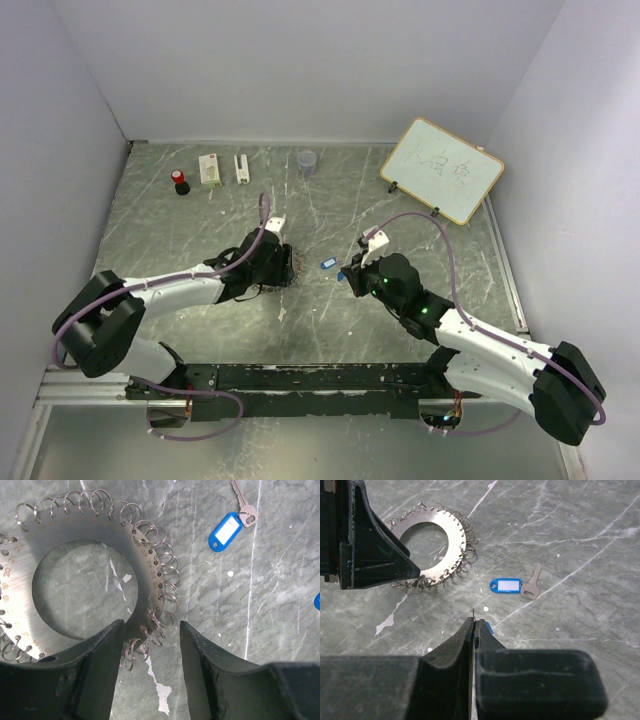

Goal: Put the keys on the keyring
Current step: Pick up the key from the center of the board, then pick up the keyring from the center of the board, then insert the key onto the keyring.

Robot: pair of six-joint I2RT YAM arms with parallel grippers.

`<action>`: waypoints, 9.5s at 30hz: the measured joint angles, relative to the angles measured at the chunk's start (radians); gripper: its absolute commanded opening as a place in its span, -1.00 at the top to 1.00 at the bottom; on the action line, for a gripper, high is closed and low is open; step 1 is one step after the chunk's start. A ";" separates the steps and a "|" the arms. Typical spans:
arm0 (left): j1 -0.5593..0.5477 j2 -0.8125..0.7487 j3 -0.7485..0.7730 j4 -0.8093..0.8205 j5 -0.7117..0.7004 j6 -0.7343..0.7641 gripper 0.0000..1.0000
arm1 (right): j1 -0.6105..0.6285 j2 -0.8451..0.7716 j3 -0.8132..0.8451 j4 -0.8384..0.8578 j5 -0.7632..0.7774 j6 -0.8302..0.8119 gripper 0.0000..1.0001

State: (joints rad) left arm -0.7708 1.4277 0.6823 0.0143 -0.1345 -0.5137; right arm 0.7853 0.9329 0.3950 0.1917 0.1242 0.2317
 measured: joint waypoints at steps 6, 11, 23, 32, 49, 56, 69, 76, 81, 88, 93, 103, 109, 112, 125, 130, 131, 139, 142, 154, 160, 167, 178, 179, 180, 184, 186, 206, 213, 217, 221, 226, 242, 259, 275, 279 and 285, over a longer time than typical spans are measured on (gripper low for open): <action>-0.001 0.033 0.011 0.013 0.013 -0.003 -0.11 | 0.000 0.000 0.000 0.000 0.003 0.000 1.00; -0.003 0.060 0.013 0.011 0.024 -0.003 -0.04 | 0.000 -0.004 -0.010 0.000 0.004 0.007 1.00; -0.023 0.070 0.035 0.007 0.028 -0.003 0.06 | 0.000 -0.009 -0.014 -0.001 0.007 0.016 1.00; -0.050 0.101 0.047 -0.014 0.024 -0.003 0.06 | 0.000 -0.018 -0.014 -0.002 0.011 0.017 1.00; -0.065 0.134 0.064 -0.060 -0.025 -0.007 0.26 | 0.000 -0.021 -0.014 -0.002 0.015 0.019 1.00; -0.069 0.140 0.079 -0.071 -0.041 -0.008 0.75 | 0.000 -0.021 -0.014 -0.002 0.015 0.020 1.00; -0.071 0.129 0.093 -0.093 -0.055 -0.010 0.86 | 0.000 -0.030 -0.014 -0.005 0.016 0.022 1.00; -0.071 0.010 0.114 -0.111 -0.090 -0.009 0.86 | 0.000 -0.031 -0.014 -0.010 0.014 0.022 1.00; -0.071 -0.043 0.151 -0.099 -0.090 0.005 0.87 | 0.000 -0.013 -0.013 -0.010 -0.013 0.020 1.00; -0.071 -0.078 0.151 -0.094 -0.076 0.013 0.86 | 0.000 -0.005 0.002 0.018 -0.074 0.011 1.00; -0.071 -0.097 0.151 -0.093 -0.061 0.013 0.86 | 0.000 0.016 0.013 0.056 -0.117 0.002 1.00; -0.071 -0.109 0.151 -0.086 -0.025 0.012 0.87 | 0.000 0.149 0.039 0.142 -0.187 -0.013 1.00; -0.071 -0.109 0.150 -0.079 -0.004 0.012 0.87 | 0.000 0.227 0.087 0.175 -0.203 -0.038 1.00; -0.071 -0.109 0.148 -0.068 0.006 0.013 0.87 | 0.000 0.254 0.104 0.188 -0.209 -0.051 1.00; -0.071 -0.109 0.120 -0.039 0.038 0.024 0.87 | 0.000 0.329 0.152 0.200 -0.224 -0.089 1.00; -0.071 -0.111 0.111 -0.029 0.047 0.027 0.86 | 0.000 0.344 0.165 0.199 -0.223 -0.096 1.00; -0.071 -0.111 0.109 -0.028 0.049 0.027 0.87 | 0.000 0.346 0.166 0.199 -0.223 -0.098 1.00; -0.071 -0.112 0.108 -0.020 0.053 0.027 0.86 | 0.000 0.366 0.170 0.196 -0.223 -0.106 1.00; -0.071 -0.113 0.108 -0.019 0.054 0.027 0.86 | 0.000 0.373 0.173 0.193 -0.223 -0.111 1.00; -0.071 -0.113 0.108 -0.018 0.061 0.027 0.86 | 0.000 0.379 0.175 0.192 -0.224 -0.117 1.00; -0.071 -0.113 0.108 -0.018 0.062 0.027 0.86 | 0.000 0.379 0.175 0.192 -0.233 -0.117 1.00; -0.071 -0.113 0.108 -0.018 0.062 0.027 0.86 | 0.000 0.379 0.176 0.192 -0.245 -0.117 1.00; -0.071 -0.111 0.108 -0.017 0.064 0.027 0.87 | 0.000 0.379 0.176 0.192 -0.264 -0.117 1.00; -0.071 -0.109 0.108 -0.017 0.064 0.027 0.87 | 0.000 0.379 0.176 0.192 -0.267 -0.118 1.00; -0.071 -0.106 0.108 -0.017 0.065 0.027 0.87 | 0.000 0.379 0.176 0.192 -0.270 -0.118 1.00; -0.071 -0.098 0.108 -0.017 0.069 0.028 0.86 | 0.000 0.378 0.176 0.192 -0.282 -0.118 1.00; -0.071 -0.095 0.108 -0.017 0.069 0.028 0.86 | 0.000 0.378 0.176 0.192 -0.286 -0.118 1.00; -0.071 -0.092 0.107 0.003 0.068 0.027 0.87 | 0.001 0.378 0.184 0.183 -0.348 -0.066 1.00; -0.071 -0.092 0.097 0.031 0.068 0.019 0.86 | 0.001 0.349 0.184 0.164 -0.351 -0.045 1.00; -0.074 -0.092 0.093 0.044 0.068 0.014 0.86 | 0.001 0.337 0.189 0.142 -0.345 -0.043 1.00; -0.074 -0.092 0.090 0.053 0.067 0.009 0.86 | 0.001 0.336 0.200 0.123 -0.340 -0.035 1.00; -0.074 -0.093 0.087 0.058 0.067 0.008 0.86 | 0.002 0.336 0.207 0.108 -0.330 -0.026 1.00; -0.074 -0.099 0.071 0.076 0.064 -0.005 0.25 | 0.002 0.317 0.211 0.072 -0.299 -0.003 1.00; -0.074 -0.142 0.044 0.102 0.036 -0.025 -0.04 | 0.002 0.278 0.237 0.011 -0.273 -0.015 1.00; -0.074 -0.323 -0.123 0.208 -0.024 -0.071 -0.12 | 0.001 0.248 0.365 -0.117 -0.218 -0.097 1.00; -0.074 -0.379 -0.160 0.246 -0.052 -0.067 -0.12 | 0.001 0.241 0.411 -0.172 -0.208 -0.121 1.00; -0.074 -0.385 -0.163 0.288 -0.060 -0.043 -0.14 | 0.001 0.238 0.507 -0.279 -0.205 -0.157 1.00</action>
State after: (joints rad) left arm -0.8452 1.0428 0.5198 0.3023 -0.1944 -0.5564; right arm 0.7864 1.1713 0.9016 -0.0872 -0.0807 0.0746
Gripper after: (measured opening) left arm 0.566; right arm 0.006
